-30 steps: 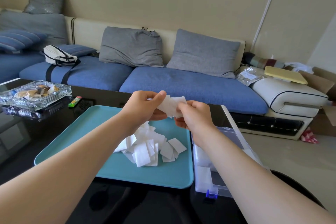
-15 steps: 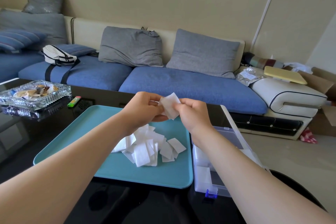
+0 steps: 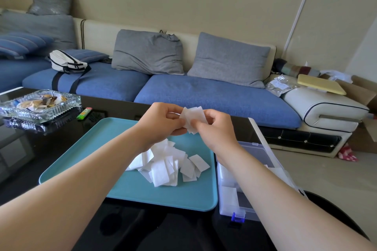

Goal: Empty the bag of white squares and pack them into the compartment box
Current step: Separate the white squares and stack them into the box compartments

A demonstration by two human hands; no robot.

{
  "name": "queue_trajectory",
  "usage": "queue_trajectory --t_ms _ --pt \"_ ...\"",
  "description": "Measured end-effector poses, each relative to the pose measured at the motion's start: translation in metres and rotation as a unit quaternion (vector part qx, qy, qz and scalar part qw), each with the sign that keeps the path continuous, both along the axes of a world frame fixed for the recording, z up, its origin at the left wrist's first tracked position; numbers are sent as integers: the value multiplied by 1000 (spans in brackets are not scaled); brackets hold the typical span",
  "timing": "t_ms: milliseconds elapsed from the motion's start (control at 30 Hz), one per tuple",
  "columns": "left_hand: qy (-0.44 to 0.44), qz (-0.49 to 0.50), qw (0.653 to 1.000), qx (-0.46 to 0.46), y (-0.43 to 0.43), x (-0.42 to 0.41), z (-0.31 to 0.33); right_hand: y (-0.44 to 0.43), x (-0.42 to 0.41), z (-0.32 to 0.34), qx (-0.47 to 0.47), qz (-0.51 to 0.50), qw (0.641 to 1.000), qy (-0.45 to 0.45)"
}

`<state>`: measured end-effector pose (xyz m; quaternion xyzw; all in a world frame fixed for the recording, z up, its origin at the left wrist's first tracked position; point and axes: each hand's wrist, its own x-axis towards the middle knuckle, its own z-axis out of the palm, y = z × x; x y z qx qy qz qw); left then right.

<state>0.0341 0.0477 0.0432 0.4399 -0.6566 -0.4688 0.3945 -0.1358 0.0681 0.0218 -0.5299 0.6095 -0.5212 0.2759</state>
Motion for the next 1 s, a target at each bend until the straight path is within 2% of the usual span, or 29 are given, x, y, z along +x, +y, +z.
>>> queue_trajectory --t_ms 233,467,633,900,1000 --pt "10 15 1000 5 1 2 1 -2 -1 0 -7 6 1000 -3" --pt "-11 113 993 -20 -6 5 -1 2 -7 10 -25 16 999 -25" --pt "-17 73 997 -26 -2 8 1 8 -8 14 9 128 991 -30" --pt "-15 8 1000 -18 0 4 3 7 -6 8 4 93 996 0" --pt "14 -26 1000 1 1 5 5 6 -6 7 10 81 997 4"
